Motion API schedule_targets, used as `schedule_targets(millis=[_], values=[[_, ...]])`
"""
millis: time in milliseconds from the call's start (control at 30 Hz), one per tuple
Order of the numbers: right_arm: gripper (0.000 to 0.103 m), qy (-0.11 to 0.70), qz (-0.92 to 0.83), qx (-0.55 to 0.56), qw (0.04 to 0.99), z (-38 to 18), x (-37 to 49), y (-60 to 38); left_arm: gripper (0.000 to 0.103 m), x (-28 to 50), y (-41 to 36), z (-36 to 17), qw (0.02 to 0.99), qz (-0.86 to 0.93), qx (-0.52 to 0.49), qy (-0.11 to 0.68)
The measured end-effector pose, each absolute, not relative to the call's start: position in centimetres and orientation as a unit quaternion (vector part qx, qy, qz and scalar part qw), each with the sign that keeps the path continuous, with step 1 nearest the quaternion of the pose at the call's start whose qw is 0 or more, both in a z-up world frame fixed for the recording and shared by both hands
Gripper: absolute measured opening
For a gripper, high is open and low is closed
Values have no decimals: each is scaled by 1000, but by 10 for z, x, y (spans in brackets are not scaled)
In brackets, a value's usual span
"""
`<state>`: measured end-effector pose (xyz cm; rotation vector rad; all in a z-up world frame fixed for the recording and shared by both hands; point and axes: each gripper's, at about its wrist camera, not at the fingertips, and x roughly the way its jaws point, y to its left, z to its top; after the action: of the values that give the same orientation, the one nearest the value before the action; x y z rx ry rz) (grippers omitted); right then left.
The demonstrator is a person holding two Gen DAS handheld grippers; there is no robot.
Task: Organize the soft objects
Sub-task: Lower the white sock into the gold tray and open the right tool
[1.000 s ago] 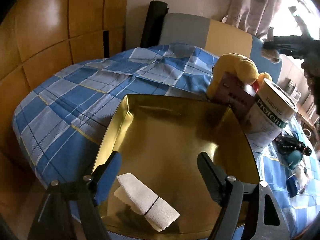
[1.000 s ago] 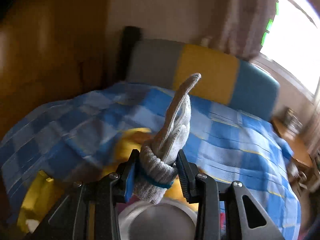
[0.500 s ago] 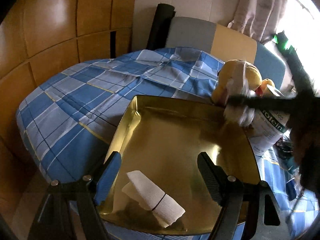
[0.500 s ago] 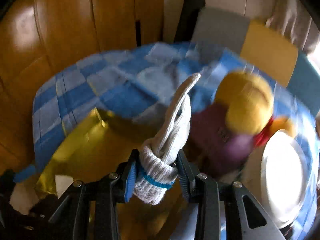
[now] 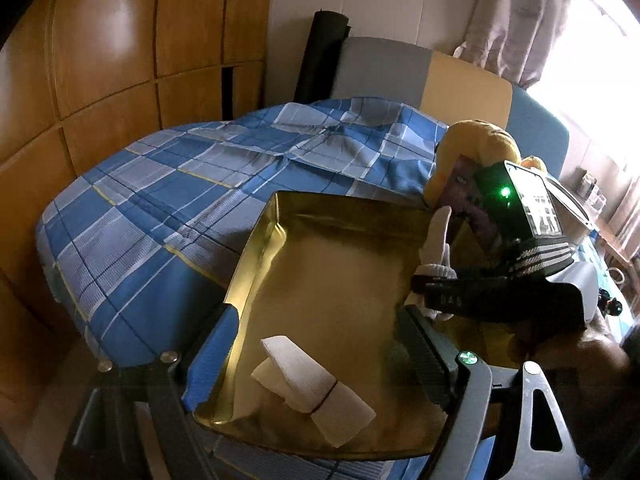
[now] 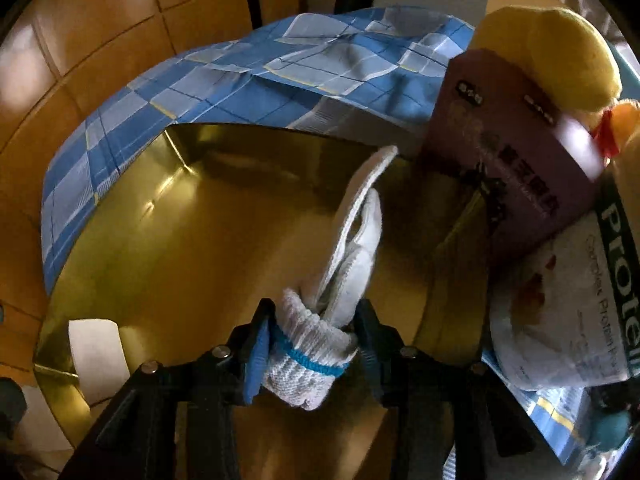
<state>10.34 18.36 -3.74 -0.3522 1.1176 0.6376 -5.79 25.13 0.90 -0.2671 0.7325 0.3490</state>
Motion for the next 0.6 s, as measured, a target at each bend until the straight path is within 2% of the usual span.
schedule_targets(millis=[67, 167, 600], values=[[47, 516, 298, -160, 787, -35, 104, 184, 83, -58, 251, 9, 910, 169, -132, 355], [65, 499, 303, -151, 798, -24, 98, 183, 85, -58, 250, 9, 911, 170, -129, 353], [68, 434, 284, -159, 840, 10, 73, 155, 86, -61, 239, 13, 913, 163, -119, 354]])
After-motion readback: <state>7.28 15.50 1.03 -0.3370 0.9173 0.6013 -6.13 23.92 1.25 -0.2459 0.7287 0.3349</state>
